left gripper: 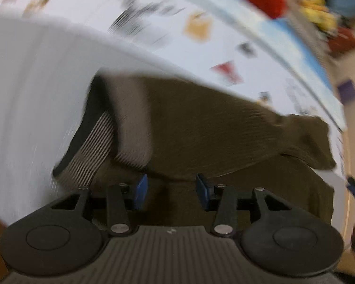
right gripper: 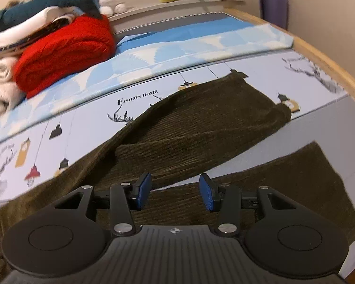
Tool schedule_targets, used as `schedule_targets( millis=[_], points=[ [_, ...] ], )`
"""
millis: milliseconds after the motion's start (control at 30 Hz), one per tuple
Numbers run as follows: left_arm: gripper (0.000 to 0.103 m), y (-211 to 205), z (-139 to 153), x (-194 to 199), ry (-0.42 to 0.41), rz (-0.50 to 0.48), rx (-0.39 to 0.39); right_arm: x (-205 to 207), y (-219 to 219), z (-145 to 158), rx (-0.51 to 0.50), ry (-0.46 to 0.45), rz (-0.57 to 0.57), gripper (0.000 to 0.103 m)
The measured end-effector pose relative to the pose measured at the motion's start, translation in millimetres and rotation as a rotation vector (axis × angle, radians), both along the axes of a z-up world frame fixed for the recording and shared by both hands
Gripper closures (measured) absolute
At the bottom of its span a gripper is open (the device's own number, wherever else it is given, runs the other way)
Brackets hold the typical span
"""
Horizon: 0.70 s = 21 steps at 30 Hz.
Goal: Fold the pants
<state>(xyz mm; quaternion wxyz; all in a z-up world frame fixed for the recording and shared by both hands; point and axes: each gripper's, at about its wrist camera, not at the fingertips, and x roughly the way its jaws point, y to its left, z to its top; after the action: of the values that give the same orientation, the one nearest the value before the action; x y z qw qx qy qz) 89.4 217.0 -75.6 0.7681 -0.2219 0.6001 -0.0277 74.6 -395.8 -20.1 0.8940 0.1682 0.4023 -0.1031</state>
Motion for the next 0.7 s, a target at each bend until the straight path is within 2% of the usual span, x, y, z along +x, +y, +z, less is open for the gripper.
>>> schedule_targets(
  millis=[67, 133, 200, 333, 433, 467, 500, 533, 600, 700],
  points=[
    [0.053, 8.3, -13.6, 6.6, 0.054, 0.059, -0.047, 3.4, -1.6, -2.1, 0.018, -0.001, -0.012, 0.056],
    [0.037, 9.0, -22.9, 14.1, 0.062, 0.085, -0.096, 7.0, -1.8, -3.2, 0.037, -0.007, -0.018, 0.056],
    [0.031, 6.5, -32.0, 18.5, 0.057, 0.112, -0.115, 11.4, -1.9, -4.3, 0.054, -0.020, -0.024, 0.056],
    [0.031, 4.1, -50.1, 31.3, 0.093, 0.208, -0.104, 23.2, -2.0, -8.5, 0.098, -0.053, -0.045, 0.056],
    [0.032, -1.5, -52.9, 42.2, 0.097, 0.229, -0.066, 35.0, -1.0, -15.6, 0.151, -0.077, -0.059, 0.056],
    [0.034, -3.3, -53.2, 43.7, 0.091, 0.241, -0.048, 39.3, 0.2, -18.7, 0.160, -0.080, -0.061, 0.056],
    [0.046, -3.3, -52.3, 44.5, 0.082, 0.251, -0.024, 44.8, 1.1, -22.1, 0.174, -0.080, -0.064, 0.056],
    [0.067, -2.6, -50.1, 44.8, 0.073, 0.259, 0.016, 50.8, 1.8, -25.8, 0.195, -0.083, -0.067, 0.056],
    [0.078, 2.7, -41.0, 44.4, 0.034, 0.282, 0.044, 63.9, 4.4, -32.2, 0.222, -0.086, -0.068, 0.056],
    [0.081, -0.9, -16.2, 42.9, -0.082, 0.282, 0.106, 87.9, 9.7, -42.8, 0.242, -0.085, -0.077, 0.055]
  ],
)
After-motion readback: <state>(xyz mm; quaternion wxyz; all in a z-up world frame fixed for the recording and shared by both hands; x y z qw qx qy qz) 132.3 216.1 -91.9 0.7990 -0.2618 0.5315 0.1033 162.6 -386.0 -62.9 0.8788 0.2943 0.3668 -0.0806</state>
